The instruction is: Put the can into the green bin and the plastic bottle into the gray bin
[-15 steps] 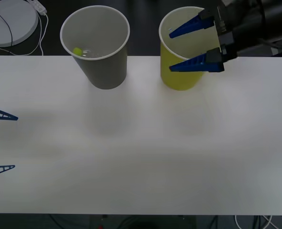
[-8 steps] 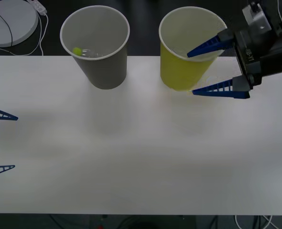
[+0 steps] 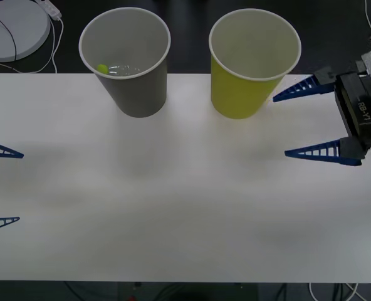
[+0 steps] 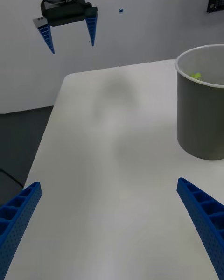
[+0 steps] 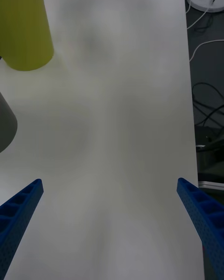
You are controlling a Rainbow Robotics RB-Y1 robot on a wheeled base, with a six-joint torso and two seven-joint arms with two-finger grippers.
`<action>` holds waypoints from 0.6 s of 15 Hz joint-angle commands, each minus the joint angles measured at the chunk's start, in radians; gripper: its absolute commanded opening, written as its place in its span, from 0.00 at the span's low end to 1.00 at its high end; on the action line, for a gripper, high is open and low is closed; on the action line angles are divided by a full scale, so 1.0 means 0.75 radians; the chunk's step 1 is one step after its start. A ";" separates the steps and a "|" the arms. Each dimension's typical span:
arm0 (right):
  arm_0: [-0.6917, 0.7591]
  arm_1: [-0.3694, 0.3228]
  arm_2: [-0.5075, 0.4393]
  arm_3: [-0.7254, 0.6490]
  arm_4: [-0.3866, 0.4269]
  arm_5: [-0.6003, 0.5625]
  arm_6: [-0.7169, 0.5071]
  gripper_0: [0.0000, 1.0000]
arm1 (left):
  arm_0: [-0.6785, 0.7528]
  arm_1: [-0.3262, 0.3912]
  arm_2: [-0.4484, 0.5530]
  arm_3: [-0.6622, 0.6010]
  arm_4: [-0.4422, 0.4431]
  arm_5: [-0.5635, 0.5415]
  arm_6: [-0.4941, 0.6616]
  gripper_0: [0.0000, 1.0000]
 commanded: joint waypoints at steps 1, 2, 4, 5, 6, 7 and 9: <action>0.076 -0.045 0.000 0.004 -0.067 -0.042 0.146 1.00 | 0.000 0.000 0.000 0.000 0.000 0.000 0.000 1.00; 0.107 -0.059 0.000 0.006 -0.094 -0.058 0.204 1.00 | 0.000 0.000 0.000 0.000 0.000 0.000 0.000 1.00; 0.156 -0.069 0.000 0.027 -0.130 -0.124 0.294 1.00 | 0.000 0.000 0.000 0.000 0.000 0.000 0.000 1.00; 0.179 -0.071 0.000 0.043 -0.143 -0.165 0.332 1.00 | 0.000 0.000 0.000 0.000 0.000 0.000 0.000 1.00; 0.203 -0.075 0.000 0.057 -0.157 -0.197 0.373 1.00 | 0.000 0.000 0.000 0.000 0.000 0.000 0.000 1.00; 0.222 -0.075 0.002 0.070 -0.165 -0.224 0.406 1.00 | 0.000 0.000 0.000 0.000 0.000 0.000 0.000 1.00; 0.267 -0.079 0.000 0.082 -0.190 -0.265 0.469 1.00 | 0.000 0.000 0.000 0.000 0.000 0.000 0.000 1.00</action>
